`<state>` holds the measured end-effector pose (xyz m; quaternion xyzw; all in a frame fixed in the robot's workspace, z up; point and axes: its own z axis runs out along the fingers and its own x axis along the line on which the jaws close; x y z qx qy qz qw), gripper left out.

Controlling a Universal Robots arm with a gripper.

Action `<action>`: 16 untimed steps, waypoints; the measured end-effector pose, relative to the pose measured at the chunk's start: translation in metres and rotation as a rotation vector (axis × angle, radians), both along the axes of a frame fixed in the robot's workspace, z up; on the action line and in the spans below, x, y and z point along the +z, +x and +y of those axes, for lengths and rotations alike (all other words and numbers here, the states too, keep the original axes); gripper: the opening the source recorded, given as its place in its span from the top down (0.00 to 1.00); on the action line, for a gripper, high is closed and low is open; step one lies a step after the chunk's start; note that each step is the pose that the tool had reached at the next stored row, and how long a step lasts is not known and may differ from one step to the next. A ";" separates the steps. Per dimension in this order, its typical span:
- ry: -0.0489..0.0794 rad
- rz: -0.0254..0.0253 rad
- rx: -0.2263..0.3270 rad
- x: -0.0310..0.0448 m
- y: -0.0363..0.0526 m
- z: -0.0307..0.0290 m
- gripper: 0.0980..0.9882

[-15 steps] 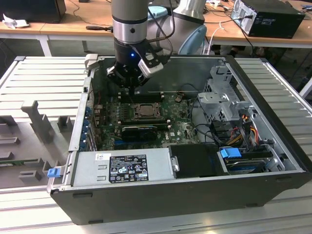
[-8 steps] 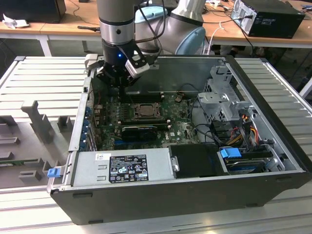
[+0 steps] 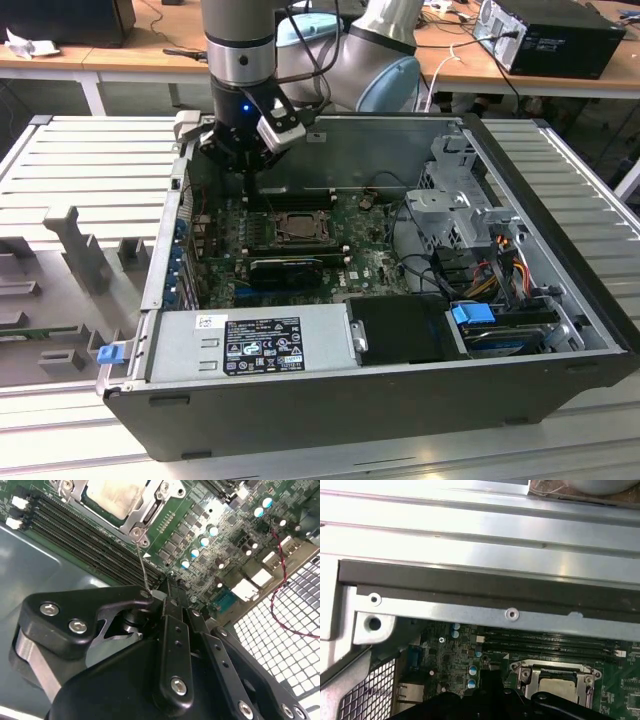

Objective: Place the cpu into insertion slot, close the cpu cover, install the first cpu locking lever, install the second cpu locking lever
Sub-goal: 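Install the first cpu locking lever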

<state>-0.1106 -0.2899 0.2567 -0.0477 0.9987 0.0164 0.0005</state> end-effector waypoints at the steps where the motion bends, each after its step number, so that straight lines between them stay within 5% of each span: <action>1: 0.000 0.0000 0.000 0.0000 0.0007 0.0000 0.99; 16: 0.000 -0.0001 -0.002 -0.0008 0.0302 0.0001 0.99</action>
